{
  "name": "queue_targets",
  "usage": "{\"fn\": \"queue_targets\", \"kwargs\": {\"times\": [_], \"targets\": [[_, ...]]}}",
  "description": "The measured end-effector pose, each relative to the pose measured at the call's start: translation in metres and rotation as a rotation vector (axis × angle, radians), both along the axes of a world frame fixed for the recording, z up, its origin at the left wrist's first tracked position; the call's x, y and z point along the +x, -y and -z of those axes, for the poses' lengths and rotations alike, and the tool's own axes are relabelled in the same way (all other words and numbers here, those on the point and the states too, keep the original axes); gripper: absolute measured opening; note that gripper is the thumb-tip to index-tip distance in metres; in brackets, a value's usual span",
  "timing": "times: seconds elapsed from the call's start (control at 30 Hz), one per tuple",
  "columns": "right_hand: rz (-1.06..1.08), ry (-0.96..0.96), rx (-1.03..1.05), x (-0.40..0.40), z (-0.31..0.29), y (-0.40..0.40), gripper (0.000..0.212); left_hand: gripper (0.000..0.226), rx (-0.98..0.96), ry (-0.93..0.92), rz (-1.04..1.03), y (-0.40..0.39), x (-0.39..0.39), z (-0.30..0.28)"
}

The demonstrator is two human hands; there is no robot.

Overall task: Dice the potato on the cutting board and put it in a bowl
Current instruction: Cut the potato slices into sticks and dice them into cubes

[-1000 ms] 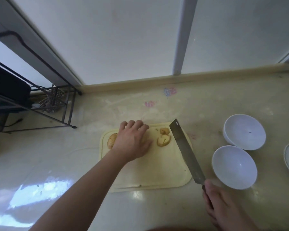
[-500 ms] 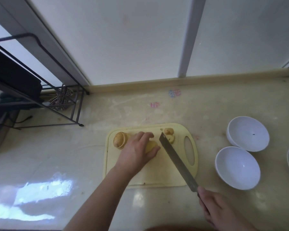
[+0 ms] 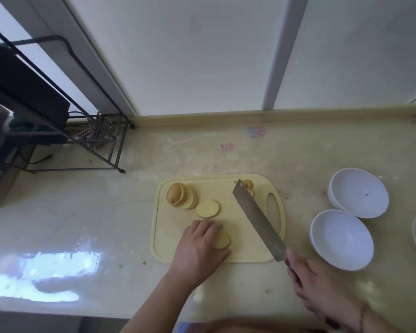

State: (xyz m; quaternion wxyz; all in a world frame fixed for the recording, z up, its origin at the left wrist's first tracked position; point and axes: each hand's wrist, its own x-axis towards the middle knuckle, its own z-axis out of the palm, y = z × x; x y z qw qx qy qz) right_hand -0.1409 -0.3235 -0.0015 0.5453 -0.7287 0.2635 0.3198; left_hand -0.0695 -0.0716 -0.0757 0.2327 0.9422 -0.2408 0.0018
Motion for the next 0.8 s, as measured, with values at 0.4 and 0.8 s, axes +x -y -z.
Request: {"fn": "queue_targets", "kwargs": {"times": [0.4,0.8], "targets": [[-0.072,0.122,-0.109,-0.025,0.014,-0.003,0.053,0.056,0.277,-0.136,-0.308,0.043,0.003,-0.026],[-0.104,0.188,-0.189,-0.02,0.011,-0.015,0.054,0.054,-0.016,-0.322,-0.162,0.038,0.0,-0.02]]}}
